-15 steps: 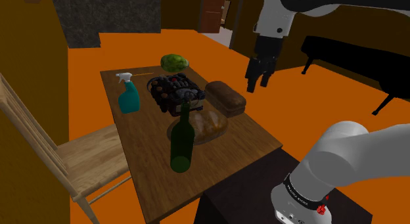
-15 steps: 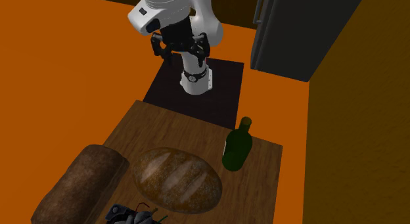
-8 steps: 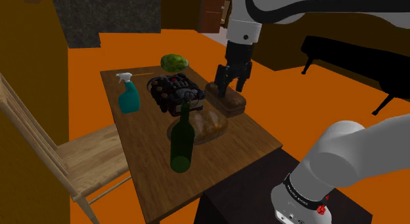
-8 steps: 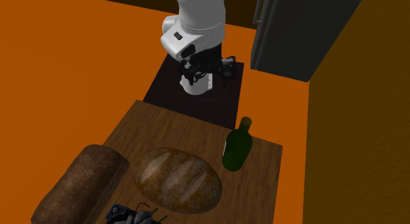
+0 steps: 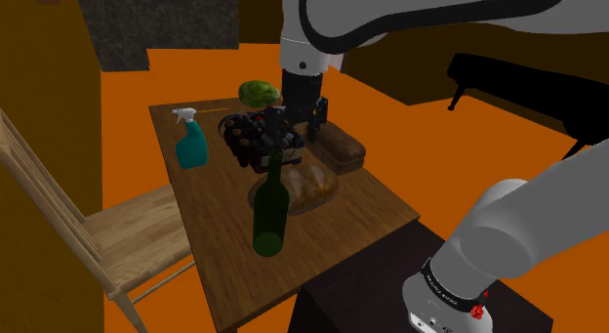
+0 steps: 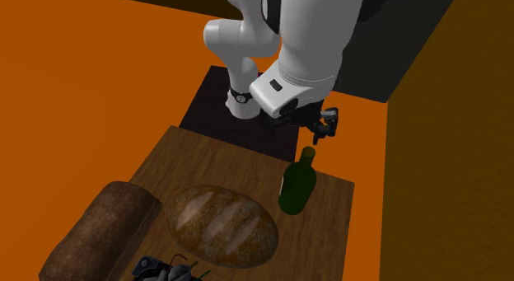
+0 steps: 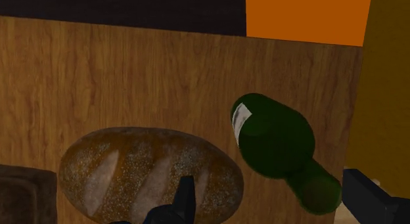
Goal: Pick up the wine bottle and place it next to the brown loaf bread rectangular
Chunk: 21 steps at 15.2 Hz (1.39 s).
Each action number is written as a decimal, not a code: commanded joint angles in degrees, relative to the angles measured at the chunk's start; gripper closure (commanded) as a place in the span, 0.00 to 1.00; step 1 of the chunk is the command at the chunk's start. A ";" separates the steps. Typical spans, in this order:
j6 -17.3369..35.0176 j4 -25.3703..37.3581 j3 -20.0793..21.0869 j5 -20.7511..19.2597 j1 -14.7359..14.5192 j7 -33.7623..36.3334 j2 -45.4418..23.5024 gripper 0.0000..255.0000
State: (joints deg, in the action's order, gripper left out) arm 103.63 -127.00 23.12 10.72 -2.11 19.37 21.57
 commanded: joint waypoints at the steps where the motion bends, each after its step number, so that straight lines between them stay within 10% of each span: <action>1: 1.67 2.94 2.37 -1.24 0.10 3.37 -4.05 0.00; 18: 8.80 0.51 4.79 -2.76 -0.08 6.34 -8.57 0.00; 19: 8.80 0.51 4.79 -2.76 -0.08 6.34 -8.57 1.00; 21: 8.80 0.51 4.79 -2.76 -0.08 6.34 -8.57 1.00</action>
State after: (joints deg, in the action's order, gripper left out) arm 112.43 -126.48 27.91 7.96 -2.19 25.71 13.01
